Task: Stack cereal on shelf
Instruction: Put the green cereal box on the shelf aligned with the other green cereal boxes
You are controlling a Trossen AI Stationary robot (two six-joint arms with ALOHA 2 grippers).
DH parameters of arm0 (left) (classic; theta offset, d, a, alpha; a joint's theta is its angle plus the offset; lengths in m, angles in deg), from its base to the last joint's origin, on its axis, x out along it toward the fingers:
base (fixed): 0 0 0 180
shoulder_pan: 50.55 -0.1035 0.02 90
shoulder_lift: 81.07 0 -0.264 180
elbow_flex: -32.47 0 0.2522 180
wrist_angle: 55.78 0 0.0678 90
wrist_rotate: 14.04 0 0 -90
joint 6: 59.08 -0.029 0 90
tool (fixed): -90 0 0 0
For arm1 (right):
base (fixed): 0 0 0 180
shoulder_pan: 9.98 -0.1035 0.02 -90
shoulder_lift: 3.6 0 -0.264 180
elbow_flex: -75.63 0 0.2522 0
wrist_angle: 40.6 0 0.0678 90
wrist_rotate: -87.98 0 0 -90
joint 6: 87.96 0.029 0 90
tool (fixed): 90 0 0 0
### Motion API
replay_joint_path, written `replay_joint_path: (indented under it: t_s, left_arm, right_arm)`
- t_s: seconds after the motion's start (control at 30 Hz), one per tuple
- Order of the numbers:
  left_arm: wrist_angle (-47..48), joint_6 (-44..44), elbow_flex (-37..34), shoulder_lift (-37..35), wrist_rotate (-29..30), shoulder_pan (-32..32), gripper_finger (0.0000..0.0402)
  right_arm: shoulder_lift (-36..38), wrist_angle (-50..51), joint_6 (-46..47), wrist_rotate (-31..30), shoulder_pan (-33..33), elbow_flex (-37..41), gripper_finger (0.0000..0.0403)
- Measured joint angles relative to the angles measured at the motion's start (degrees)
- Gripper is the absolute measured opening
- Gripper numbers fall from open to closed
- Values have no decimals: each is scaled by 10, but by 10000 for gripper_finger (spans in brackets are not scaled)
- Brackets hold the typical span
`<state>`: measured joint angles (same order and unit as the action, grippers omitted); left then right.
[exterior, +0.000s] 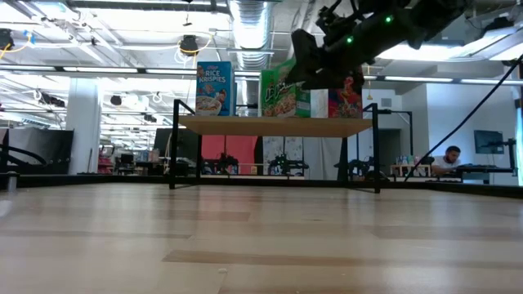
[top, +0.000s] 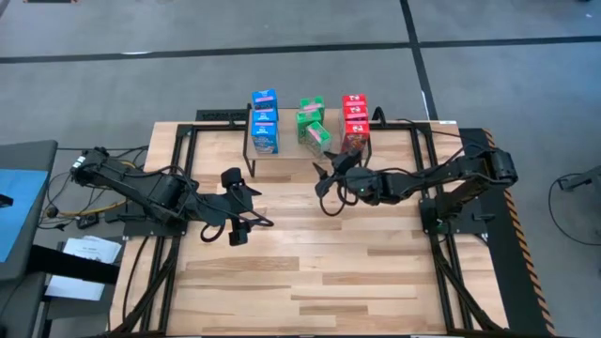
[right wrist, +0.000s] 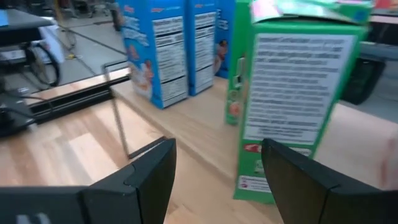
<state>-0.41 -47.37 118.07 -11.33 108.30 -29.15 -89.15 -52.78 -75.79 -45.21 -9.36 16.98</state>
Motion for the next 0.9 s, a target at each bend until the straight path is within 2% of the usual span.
replay_joint_path:
  t_s: [0.17, 0.57, 0.67, 0.8, 0.9]
  left_arm:
    - [0, 0, 0, 0, 0, 0, 303]
    - [0, 0, 0, 0, -1, 0, 303]
    - [0, 0, 0, 0, -1, 0, 303]
    - [0, 0, 0, 0, -1, 0, 303]
    - [-1, 0, 0, 0, -1, 0, 303]
  right_arm:
    - [0, 2, 0, -35, -2, 0, 261]
    - [0, -2, -2, -31, -47, 0, 261]
    - [0, -2, -27, -8, -56, -2, 261]
    - [0, -4, -95, 56, -45, -12, 261]
    - [0, -3, -123, 70, -33, -17, 261]
